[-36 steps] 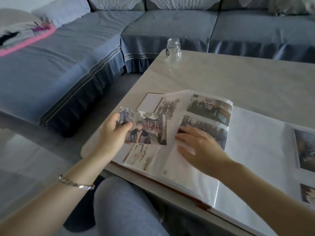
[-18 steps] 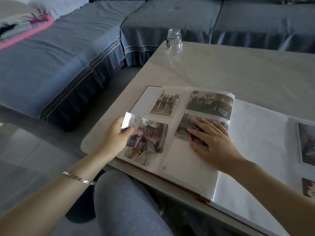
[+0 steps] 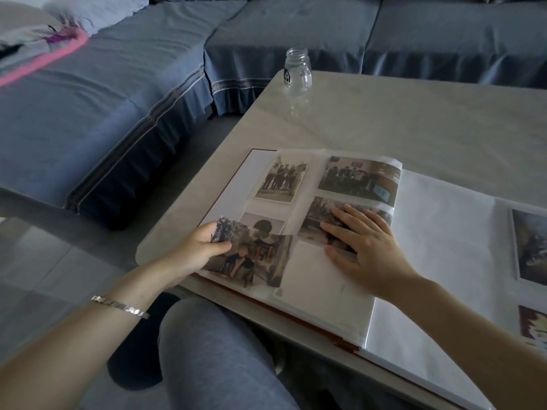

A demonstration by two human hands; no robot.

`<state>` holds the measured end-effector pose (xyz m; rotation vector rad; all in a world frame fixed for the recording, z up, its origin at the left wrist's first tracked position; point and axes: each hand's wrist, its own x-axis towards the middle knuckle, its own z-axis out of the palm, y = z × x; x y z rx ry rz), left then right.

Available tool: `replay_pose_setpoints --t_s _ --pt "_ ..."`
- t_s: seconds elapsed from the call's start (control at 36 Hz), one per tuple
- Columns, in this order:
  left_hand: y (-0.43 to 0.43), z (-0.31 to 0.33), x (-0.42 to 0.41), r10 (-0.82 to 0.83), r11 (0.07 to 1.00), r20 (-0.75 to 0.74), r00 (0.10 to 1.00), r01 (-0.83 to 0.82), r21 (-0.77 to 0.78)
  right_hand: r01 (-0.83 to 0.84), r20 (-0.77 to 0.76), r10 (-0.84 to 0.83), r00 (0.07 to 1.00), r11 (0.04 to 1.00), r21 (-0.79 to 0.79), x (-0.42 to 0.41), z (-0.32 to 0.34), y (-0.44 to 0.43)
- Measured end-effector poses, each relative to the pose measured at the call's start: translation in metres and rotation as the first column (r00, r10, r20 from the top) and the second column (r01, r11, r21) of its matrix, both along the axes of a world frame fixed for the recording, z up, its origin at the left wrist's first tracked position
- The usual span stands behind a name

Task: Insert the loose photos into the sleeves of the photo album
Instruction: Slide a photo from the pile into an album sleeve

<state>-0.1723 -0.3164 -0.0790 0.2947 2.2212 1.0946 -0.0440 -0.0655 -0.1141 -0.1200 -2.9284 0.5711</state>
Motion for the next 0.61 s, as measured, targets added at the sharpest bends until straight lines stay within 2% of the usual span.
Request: replay_pose_setpoints --t_s 0.17,0.39,0.44,0.53,0.61 --pt "-0.003 0.005 -0.001 -0.003 1.000 0.035 0.999 0.003 -0.018 0.007 -0.026 -0.007 1.000 1.000 0.002 0.000 -0.002 0.001" --pt "0.026 0.013 0.025 -0.098 0.995 0.105 0.990 0.097 0.017 -0.023 -0.057 0.021 0.998 0.999 -0.029 0.003 -0.002 0.003" --pt "0.037 0.018 0.034 -0.109 0.994 0.084 0.990 0.106 0.039 -0.033 -0.064 0.031 0.998 0.998 -0.045 0.003 -0.002 0.003" --pt "0.047 0.025 0.046 -0.151 0.988 0.032 0.988 0.152 -0.031 -0.034 -0.071 0.030 0.997 0.998 -0.058 0.004 -0.003 0.003" --pt "0.050 0.026 0.048 -0.122 0.991 0.003 0.992 0.122 -0.062 -0.035 -0.085 0.028 0.996 0.996 -0.078 0.005 -0.003 0.004"
